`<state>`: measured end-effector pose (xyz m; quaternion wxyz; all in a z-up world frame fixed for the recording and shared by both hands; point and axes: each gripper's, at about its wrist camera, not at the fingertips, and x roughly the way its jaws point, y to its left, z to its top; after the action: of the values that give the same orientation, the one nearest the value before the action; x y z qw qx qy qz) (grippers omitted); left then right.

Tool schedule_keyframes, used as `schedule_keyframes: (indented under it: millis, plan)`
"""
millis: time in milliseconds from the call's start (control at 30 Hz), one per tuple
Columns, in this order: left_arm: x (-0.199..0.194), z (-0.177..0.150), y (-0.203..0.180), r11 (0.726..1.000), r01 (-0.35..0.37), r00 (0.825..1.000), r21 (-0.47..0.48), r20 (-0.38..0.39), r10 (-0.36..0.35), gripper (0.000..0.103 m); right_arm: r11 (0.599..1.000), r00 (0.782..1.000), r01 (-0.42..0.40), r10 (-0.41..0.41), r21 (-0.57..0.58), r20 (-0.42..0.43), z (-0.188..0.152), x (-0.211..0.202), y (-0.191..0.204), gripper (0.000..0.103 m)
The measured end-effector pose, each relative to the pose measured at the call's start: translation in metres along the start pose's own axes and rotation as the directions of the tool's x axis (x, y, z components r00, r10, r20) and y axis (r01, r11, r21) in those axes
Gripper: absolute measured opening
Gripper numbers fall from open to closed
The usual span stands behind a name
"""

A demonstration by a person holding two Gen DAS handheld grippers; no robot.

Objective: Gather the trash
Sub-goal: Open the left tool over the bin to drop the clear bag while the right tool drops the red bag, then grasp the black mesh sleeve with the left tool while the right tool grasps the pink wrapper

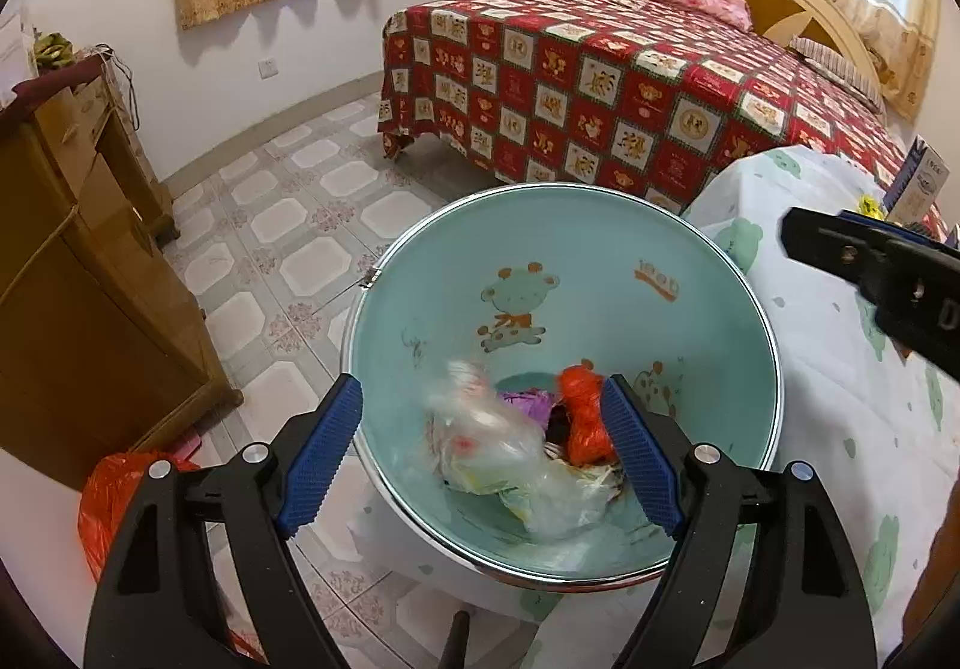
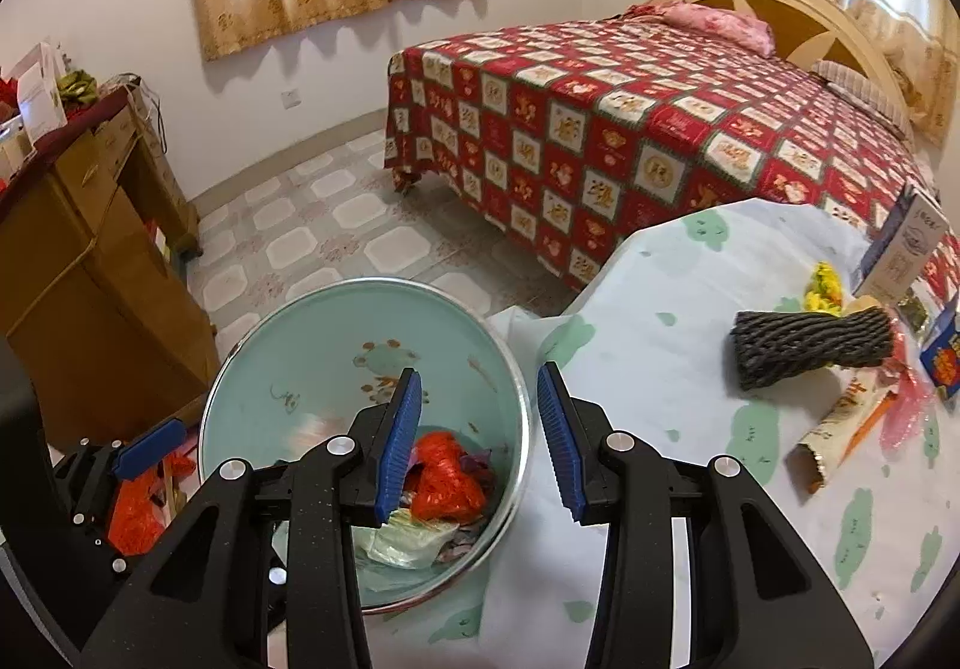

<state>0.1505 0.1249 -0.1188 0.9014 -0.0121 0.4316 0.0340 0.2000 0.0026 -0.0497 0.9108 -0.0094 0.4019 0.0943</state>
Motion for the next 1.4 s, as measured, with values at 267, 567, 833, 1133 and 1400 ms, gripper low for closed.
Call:
schedule_keyframes:
  millis: [267, 567, 833, 1133, 1400]
  plan:
    - [-0.01, 0.0, 0.006, 0.998, -0.048, 0.998, -0.031, 0.045, 0.05, 0.086, 0.997, 0.998, 0.052, -0.054, 0.055, 0.04, -0.005, -0.019, -0.019, 0.052]
    - [-0.02, -0.004, -0.016, 0.999, -0.014, 0.996, 0.039, 0.093, 0.01, 0.086, 0.981, 0.993, 0.113, -0.118, 0.157, 0.024, -0.034, -0.036, -0.079, 0.052]
    - [-0.033, -0.012, -0.046, 0.996, 0.046, 0.991, 0.079, 0.123, -0.055, 0.086, 0.955, 0.982, 0.182, -0.188, 0.236, 0.003, -0.061, -0.053, -0.13, 0.052]
    - [-0.043, -0.013, -0.104, 0.972, 0.131, 0.982, 0.197, 0.109, -0.154, 0.086, 0.92, 0.962, 0.259, -0.272, 0.292, 0.001, -0.086, -0.079, -0.19, 0.052]
    - [-0.041, 0.019, -0.162, 0.917, 0.231, 0.953, 0.325, 0.116, -0.281, 0.086, 0.905, 0.955, 0.282, -0.297, 0.319, -0.004, -0.081, -0.086, -0.264, 0.056]
